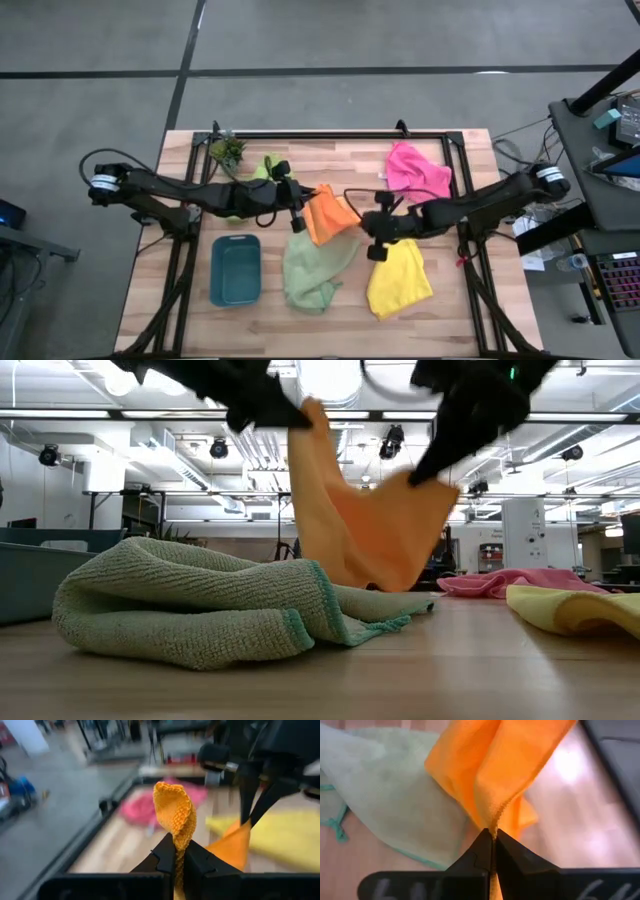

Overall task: Fold microfiber towels
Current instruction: Fold the orange microfiber cloth

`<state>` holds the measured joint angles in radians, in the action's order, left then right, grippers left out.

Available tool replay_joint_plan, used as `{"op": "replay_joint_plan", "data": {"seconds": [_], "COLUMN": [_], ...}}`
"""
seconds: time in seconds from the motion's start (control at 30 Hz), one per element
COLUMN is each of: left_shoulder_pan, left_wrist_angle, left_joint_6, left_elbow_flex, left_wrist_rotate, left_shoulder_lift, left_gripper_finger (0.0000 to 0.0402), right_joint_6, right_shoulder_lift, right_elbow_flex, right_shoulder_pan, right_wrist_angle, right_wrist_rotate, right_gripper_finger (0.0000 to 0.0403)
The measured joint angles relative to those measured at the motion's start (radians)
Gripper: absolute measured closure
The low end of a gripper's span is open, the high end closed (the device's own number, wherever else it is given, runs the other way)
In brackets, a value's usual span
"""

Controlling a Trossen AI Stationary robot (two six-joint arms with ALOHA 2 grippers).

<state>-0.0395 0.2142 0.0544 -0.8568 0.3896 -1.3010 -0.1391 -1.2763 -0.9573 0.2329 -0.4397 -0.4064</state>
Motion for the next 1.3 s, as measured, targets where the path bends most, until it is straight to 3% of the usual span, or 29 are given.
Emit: {"op": "replay_joint_plan", "data": {"seconds": [0.2, 0.43, 0.6, 0.77, 0.87, 1.0, 1.3], "left_shoulder_pan": [0.0, 0.0, 0.0, 0.0, -0.001, 0.0, 0.0], "left_wrist_angle": [0.023, -0.035, -0.046, -0.038, -0.039, -0.037, -0.003], "left_joint_6": [0.085, 0.08, 0.04, 0.03, 0.02, 0.004, 0.134], "left_elbow_flex": [0.001, 0.002, 0.019, 0.055, 0.074, 0.078, 0.068], "left_wrist_rotate": [-0.059, -0.135, -0.135, -0.136, -0.094, -0.062, -0.062], "left_shoulder_lift": [0.094, 0.148, 0.134, 0.114, 0.109, 0.11, 0.129], "left_gripper_finger": [0.0401, 0.0353, 0.0318, 0.0314, 0.0327, 0.0389, 0.0401], "right_joint_6": [0.136, 0.297, 0.368, 0.388, 0.385, 0.383, 0.42], "right_shoulder_lift": [0.041, 0.04, 0.039, 0.038, 0.036, 0.032, 0.032], "right_elbow_flex": [-0.224, -0.416, -0.469, -0.475, -0.475, -0.474, -0.484], "right_shoulder_pan": [-0.004, -0.011, -0.016, -0.016, -0.016, -0.016, -0.02], "right_wrist_angle": [-0.238, -0.349, -0.381, -0.413, -0.426, -0.425, -0.43], "right_wrist_rotate": [-0.134, -0.144, -0.144, -0.143, -0.143, -0.143, -0.142], "right_gripper_finger": [0.0394, 0.0395, 0.0395, 0.0395, 0.0395, 0.0395, 0.0395]}}
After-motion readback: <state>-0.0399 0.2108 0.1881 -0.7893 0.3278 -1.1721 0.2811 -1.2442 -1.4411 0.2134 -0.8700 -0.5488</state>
